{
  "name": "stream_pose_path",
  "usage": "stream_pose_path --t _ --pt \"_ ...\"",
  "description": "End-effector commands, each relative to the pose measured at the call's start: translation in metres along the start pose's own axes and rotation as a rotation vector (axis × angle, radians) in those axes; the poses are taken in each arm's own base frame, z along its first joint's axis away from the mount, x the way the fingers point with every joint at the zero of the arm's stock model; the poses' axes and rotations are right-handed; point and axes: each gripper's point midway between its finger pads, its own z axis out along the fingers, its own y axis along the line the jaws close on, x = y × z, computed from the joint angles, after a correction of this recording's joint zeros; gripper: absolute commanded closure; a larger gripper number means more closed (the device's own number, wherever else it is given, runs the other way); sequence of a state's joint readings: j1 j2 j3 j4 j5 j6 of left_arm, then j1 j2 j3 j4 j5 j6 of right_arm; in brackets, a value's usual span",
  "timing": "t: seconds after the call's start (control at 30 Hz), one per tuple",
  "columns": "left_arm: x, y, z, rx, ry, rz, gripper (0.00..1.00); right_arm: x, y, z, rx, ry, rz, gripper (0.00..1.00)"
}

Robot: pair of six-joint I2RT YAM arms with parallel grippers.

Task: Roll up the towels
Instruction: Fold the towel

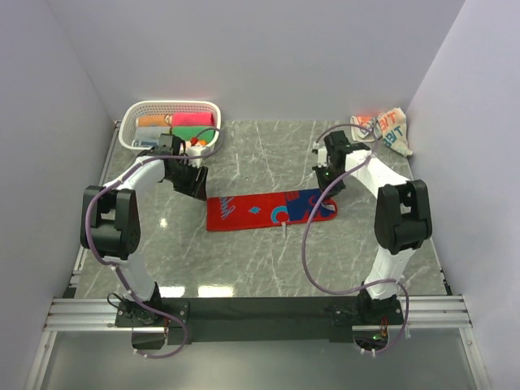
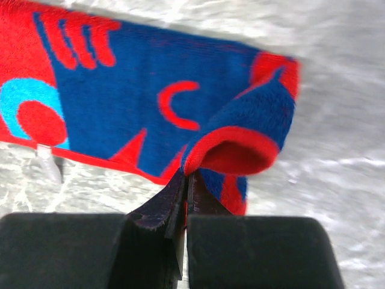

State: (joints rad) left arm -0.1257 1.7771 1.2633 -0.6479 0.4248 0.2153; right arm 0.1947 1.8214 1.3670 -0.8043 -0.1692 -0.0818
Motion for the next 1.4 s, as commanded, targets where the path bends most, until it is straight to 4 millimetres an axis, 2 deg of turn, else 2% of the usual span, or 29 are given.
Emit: stream_pose_path --t 0.0,0.2,0.37,0.4,0.47,0.53,0.57,0.67,0.73,0.83,0.87,0.93,1.0,1.03,1.1,1.37 --pt "-0.009 -0.005 -0.012 0.003 -0.053 0.012 0.43 -0.001 0.015 0.013 -0.045 0.030 0.012 1.00" --pt "-0.008 -0.005 -0.013 0.000 -0.052 0.020 0.43 0.003 0.030 0.027 -0.117 0.082 0.030 1.00" --pt "-0.007 -0.005 -0.012 0.002 -0.047 0.017 0.43 0.002 0.042 0.028 -0.159 0.092 0.024 1.00" --pt "-0.007 -0.005 -0.012 0.002 -0.047 0.017 0.43 0.004 0.045 0.027 -0.176 0.101 0.026 0.98" --pt "-0.008 -0.005 -0.012 0.004 -0.049 0.018 0.43 0.005 0.051 0.026 -0.203 0.110 0.023 0.87" --pt "-0.009 -0.005 -0.011 0.005 -0.048 0.016 0.43 0.006 0.061 0.024 -0.261 0.119 0.026 0.69" --pt "-0.008 -0.005 -0.010 0.012 -0.047 0.016 0.43 0.006 0.064 0.022 -0.277 0.118 0.028 0.65" --pt "-0.007 -0.007 -0.010 0.022 -0.039 0.015 0.43 0.002 0.068 0.017 -0.310 0.110 0.024 0.63" --pt "-0.009 -0.009 -0.013 0.025 -0.046 0.022 0.43 -0.004 0.072 0.006 -0.351 0.093 0.016 0.62" --pt "-0.013 -0.015 -0.019 0.048 -0.068 0.041 0.45 -0.019 0.059 -0.016 -0.393 0.025 0.054 0.64" --pt "-0.014 -0.017 -0.020 0.057 -0.071 0.044 0.46 -0.026 0.048 -0.027 -0.402 -0.014 0.082 0.66" --pt "-0.013 -0.022 -0.019 0.070 -0.070 0.050 0.49 -0.029 0.031 -0.031 -0.379 -0.044 0.101 0.73" --pt "-0.011 -0.023 -0.015 0.074 -0.057 0.048 0.53 -0.021 0.014 -0.024 -0.319 -0.015 0.093 0.80" --pt "-0.009 -0.025 -0.012 0.080 -0.050 0.047 0.56 -0.018 0.012 -0.021 -0.310 -0.002 0.088 0.84" --pt "-0.006 -0.026 -0.008 0.086 -0.037 0.035 0.59 -0.004 0.012 -0.009 -0.315 0.037 0.101 0.85" --pt "0.006 -0.037 0.020 0.096 0.042 0.037 0.68 0.022 0.017 0.039 -0.277 0.132 0.119 0.86"
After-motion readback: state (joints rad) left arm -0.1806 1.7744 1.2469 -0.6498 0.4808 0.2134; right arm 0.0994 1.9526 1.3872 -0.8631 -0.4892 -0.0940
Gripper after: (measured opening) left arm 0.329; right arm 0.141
